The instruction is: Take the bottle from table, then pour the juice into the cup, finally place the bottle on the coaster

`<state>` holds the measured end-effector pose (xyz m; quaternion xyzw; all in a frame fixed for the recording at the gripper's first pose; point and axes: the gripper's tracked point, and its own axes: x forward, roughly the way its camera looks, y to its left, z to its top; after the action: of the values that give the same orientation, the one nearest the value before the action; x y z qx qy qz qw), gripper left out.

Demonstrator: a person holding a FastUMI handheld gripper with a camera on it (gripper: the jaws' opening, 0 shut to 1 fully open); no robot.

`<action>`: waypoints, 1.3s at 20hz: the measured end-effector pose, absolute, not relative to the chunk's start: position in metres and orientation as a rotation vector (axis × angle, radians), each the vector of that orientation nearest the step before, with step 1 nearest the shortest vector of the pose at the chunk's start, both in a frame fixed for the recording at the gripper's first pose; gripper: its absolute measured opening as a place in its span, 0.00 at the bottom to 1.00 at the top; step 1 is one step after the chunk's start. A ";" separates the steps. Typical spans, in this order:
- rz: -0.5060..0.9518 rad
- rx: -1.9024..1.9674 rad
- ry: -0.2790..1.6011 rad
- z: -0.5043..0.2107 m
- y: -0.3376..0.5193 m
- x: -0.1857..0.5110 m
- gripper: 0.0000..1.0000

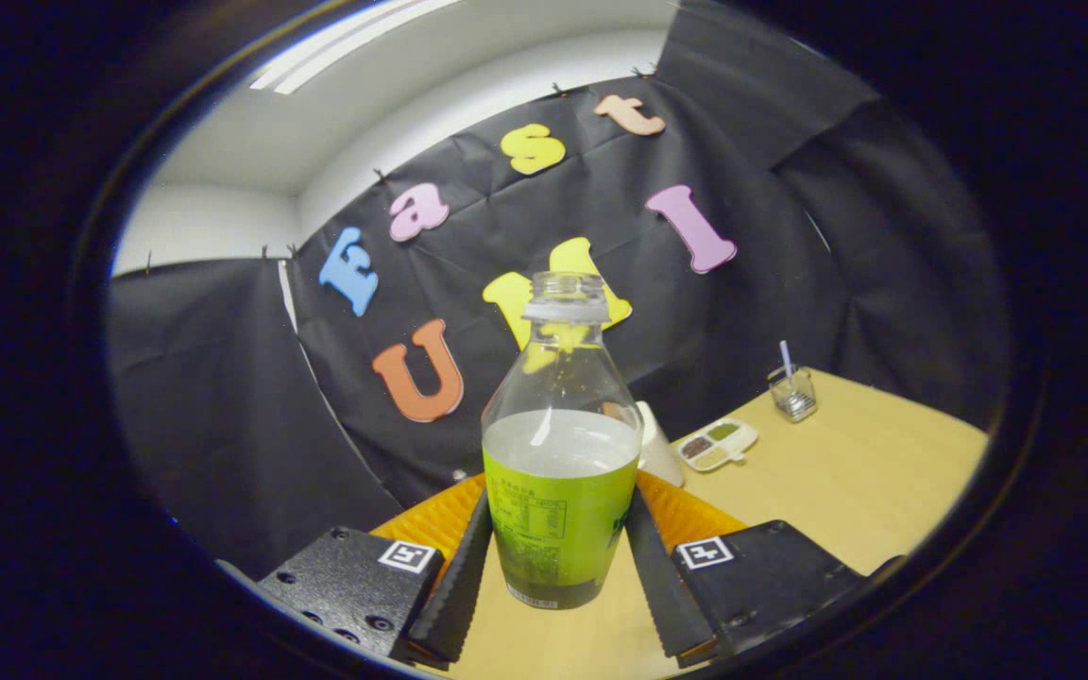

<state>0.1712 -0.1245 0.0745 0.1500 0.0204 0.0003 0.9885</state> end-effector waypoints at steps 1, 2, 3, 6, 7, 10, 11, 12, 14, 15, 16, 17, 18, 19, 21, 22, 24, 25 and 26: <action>-0.057 0.197 0.043 0.076 -0.132 0.172 0.78; -0.090 0.118 0.038 0.079 -0.135 0.175 0.79; -0.096 0.067 0.033 0.078 -0.131 0.181 0.79; -0.090 0.015 0.041 0.068 -0.117 0.197 0.79; -0.093 0.004 0.044 0.061 -0.116 0.203 0.79; -0.103 -0.029 0.048 0.041 -0.111 0.221 0.79; -0.105 -0.038 0.058 0.032 -0.110 0.229 0.79; -0.108 -0.047 0.070 0.023 -0.109 0.235 0.79; -0.122 -0.051 0.071 0.010 -0.109 0.247 0.79; -0.133 -0.046 0.072 0.000 -0.112 0.253 0.79; -0.135 -0.038 0.072 -0.008 -0.114 0.259 0.79; -0.145 -0.035 0.072 -0.018 -0.115 0.265 0.79; -0.154 -0.032 0.073 -0.027 -0.118 0.270 0.79; -0.158 -0.028 0.076 -0.038 -0.121 0.275 0.79; -0.159 0.006 0.078 -0.056 -0.125 0.284 0.79; -0.155 0.018 0.080 -0.063 -0.124 0.288 0.79; -0.163 0.008 0.091 -0.081 -0.126 0.296 0.79; -0.170 0.000 0.093 -0.088 -0.128 0.298 0.79; -0.169 -0.005 0.094 -0.094 -0.127 0.301 0.80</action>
<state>0.3007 -0.1273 -0.0937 -0.0026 0.0471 -0.0843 0.9953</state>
